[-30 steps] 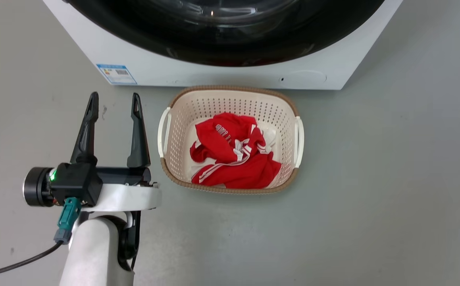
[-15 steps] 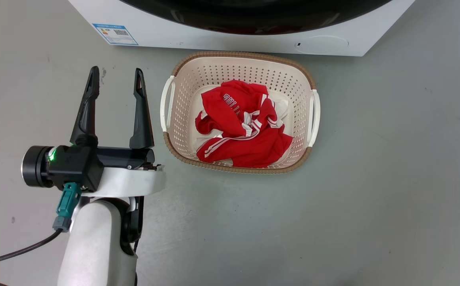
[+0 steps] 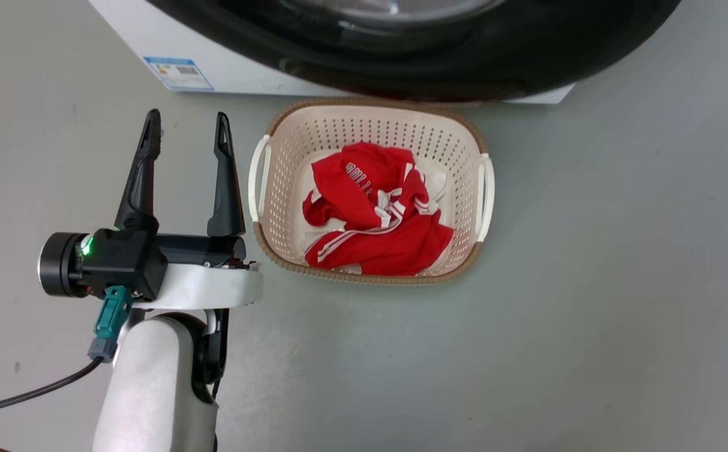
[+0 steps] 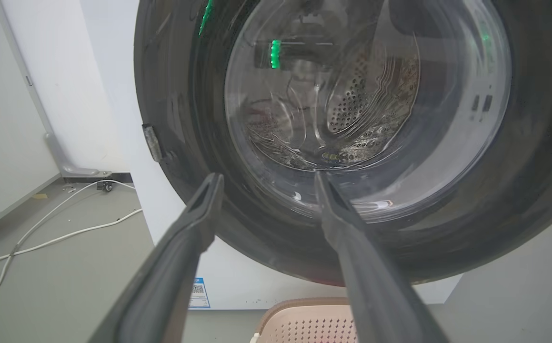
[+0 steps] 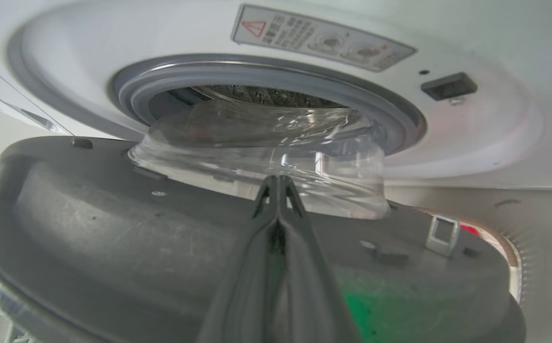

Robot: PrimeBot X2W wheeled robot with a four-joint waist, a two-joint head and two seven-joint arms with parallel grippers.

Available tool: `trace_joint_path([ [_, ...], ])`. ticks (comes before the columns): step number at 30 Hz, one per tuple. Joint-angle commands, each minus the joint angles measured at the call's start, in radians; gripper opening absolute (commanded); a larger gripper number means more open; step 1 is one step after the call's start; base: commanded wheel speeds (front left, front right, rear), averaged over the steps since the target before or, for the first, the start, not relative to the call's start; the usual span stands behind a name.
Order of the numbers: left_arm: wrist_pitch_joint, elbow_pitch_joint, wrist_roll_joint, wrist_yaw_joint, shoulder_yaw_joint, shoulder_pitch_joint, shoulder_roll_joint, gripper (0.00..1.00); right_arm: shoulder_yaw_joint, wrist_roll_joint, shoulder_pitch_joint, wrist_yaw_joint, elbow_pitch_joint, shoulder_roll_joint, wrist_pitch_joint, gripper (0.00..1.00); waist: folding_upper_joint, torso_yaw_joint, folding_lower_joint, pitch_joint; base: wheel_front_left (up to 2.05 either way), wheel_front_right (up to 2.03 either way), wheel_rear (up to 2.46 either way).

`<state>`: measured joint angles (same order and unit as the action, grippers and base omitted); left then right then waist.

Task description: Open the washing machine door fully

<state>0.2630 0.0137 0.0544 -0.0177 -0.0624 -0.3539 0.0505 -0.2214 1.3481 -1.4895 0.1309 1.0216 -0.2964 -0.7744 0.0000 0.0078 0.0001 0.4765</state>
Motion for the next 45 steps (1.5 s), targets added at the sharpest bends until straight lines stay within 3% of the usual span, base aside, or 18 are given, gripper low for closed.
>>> trace_joint_path([
  [1, 0.003, -0.003, -0.005, 0.003, 0.002, 0.006, 0.000, 1.00, -0.001, 0.014, 0.035, 0.000, -0.008, 0.019, -0.024, 0.00, 0.0000, -0.007, -0.0001, -0.017, 0.00, 0.00, 0.00],
  [10, 0.003, -0.033, 0.003, 0.009, 0.003, 0.076, 0.000, 1.00, -0.009, 0.066, 0.222, 0.000, -0.116, 0.070, -0.152, 0.00, 0.0000, -0.021, -0.0001, -0.141, 0.00, 0.00, 0.00],
  [21, 0.003, -0.064, 0.015, 0.019, -0.015, 0.179, 0.000, 1.00, -0.046, 0.140, 0.501, 0.000, -0.295, 0.178, -0.296, 0.00, 0.0000, -0.003, -0.0001, -0.294, 0.00, 0.00, 0.00],
  [31, 0.003, -0.076, 0.018, 0.022, -0.023, 0.238, 0.000, 1.00, -0.117, 0.168, 0.679, 0.000, -0.443, 0.233, -0.350, 0.00, 0.0000, 0.025, -0.0001, -0.367, 0.00, 0.00, 0.00],
  [40, 0.003, -0.082, 0.023, 0.015, -0.030, 0.275, 0.000, 1.00, -0.166, 0.190, 0.777, 0.000, -0.528, 0.247, -0.301, 0.00, 0.0000, 0.029, -0.0001, -0.406, 0.00, 0.00, 0.00],
  [45, 0.003, -0.085, 0.024, 0.012, -0.030, 0.293, 0.000, 1.00, -0.135, 0.162, 0.826, 0.000, -0.584, 0.246, -0.145, 0.00, 0.0000, 0.017, -0.0001, -0.422, 0.00, 0.00, 0.00],
])
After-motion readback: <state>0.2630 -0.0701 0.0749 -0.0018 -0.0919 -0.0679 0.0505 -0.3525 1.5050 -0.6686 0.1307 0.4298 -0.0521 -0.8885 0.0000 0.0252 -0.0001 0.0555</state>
